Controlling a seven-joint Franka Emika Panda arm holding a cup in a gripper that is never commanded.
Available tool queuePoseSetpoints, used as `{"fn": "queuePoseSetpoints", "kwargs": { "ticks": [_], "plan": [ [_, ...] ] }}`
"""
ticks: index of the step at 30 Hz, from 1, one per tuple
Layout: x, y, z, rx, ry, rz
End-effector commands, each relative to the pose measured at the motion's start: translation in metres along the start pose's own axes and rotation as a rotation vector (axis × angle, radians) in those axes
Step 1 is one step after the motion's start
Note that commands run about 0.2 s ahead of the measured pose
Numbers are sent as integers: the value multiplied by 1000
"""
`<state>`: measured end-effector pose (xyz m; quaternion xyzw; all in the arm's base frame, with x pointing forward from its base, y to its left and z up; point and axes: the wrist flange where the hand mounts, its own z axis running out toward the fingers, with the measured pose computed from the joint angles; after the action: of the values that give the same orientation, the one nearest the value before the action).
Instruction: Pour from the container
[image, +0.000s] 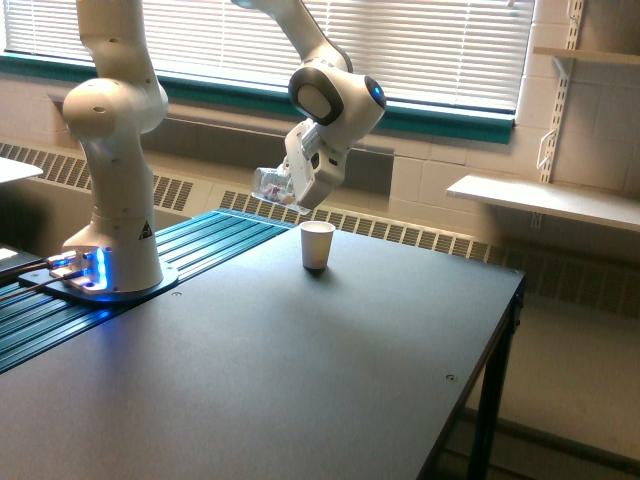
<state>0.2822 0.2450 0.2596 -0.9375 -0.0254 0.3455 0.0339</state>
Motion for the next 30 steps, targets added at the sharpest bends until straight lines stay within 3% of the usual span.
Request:
{"fn": "queuePoseSetpoints", "kwargs": {
  "ticks": [1, 12, 20, 23, 30],
  "plan": [
    [3, 6, 3, 15, -36, 43],
    [3, 10, 3, 40, -62, 61],
    [5, 12, -4, 85, -72, 80],
    [8, 12, -7, 122, -57, 93],
    [8, 6, -13, 120, -33, 65]
  ]
}}
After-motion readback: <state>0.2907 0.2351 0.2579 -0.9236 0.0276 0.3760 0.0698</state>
